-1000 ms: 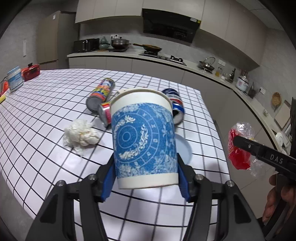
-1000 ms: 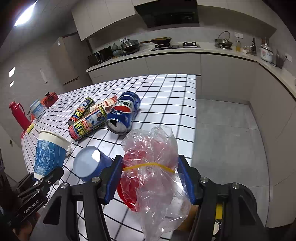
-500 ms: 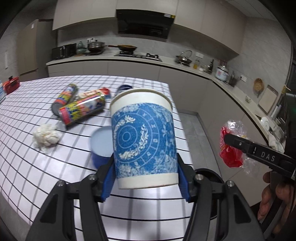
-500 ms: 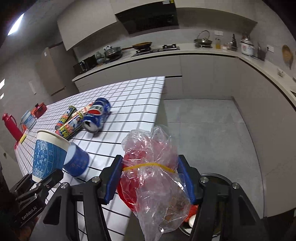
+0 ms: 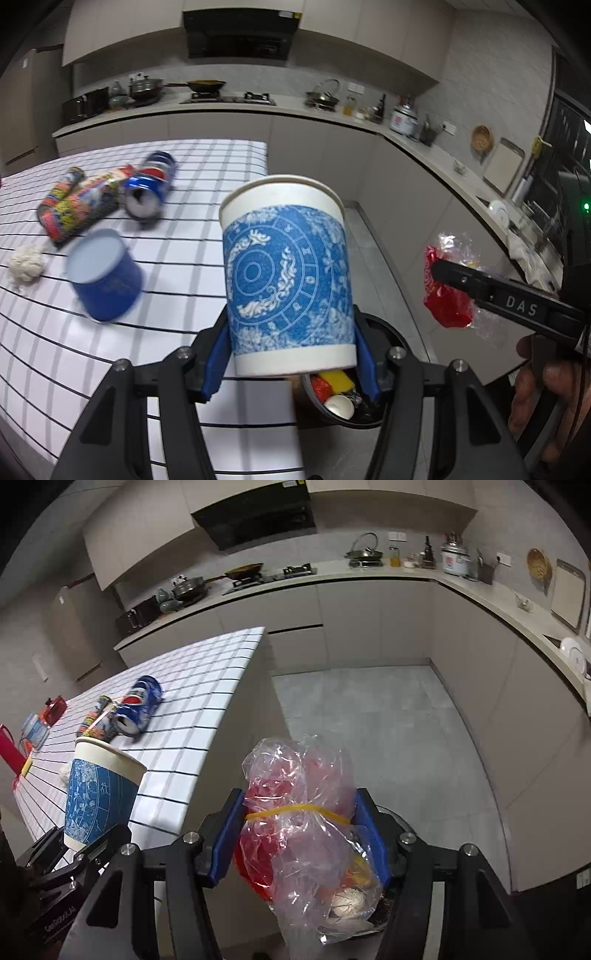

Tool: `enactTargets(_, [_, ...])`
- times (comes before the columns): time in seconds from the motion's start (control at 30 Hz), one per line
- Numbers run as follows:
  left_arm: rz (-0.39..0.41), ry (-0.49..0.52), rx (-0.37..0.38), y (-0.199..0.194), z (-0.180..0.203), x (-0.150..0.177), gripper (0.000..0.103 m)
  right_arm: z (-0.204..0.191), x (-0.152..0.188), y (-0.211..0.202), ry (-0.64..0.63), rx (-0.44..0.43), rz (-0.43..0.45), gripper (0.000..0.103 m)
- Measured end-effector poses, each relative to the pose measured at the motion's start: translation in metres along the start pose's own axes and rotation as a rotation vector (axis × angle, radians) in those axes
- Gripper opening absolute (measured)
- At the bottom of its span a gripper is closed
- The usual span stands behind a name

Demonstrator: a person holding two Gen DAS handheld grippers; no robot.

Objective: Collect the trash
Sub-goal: 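Carry the blue patterned cup and plastic bag over the bin, then open both tools to drop the cup and bag into the bin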

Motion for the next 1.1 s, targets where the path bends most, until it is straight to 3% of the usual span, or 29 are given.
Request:
enactTargets(0.37, [-0.064, 0.016, 0.054, 0.037, 0.064, 0.015, 0.060, 0.079, 0.021, 0.016, 0.012, 0.071, -0.074, 0.061])
enactTargets(0.53, [-0.117, 0.002, 0.079, 0.055, 0.085, 0.026, 0.059, 0.095, 0.042, 0.034, -0.091, 0.087, -0.102, 0.061])
enactTargets(0.8, [-0.184, -0.018, 0.071, 0.085, 0.104, 0.047, 0.059, 0.116, 0.066, 0.077, -0.159, 0.039, -0.179, 0.061])
enactTargets(1.1, [-0.280, -0.077, 0.089, 0.114, 0.108, 0.070, 0.060, 0.115, 0.093, 0.125, -0.317, -0.017, -0.265, 0.061])
Point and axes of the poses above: each gripper's, at about its wrist camera, not at the fingertips, and y roughly the way its jaws point, z to its right, x to its underside, the point moved 5 cm from there along y, roughly the way its jaws point, and after that the axes turned 7 degrees about y, right-handed, at the moved point
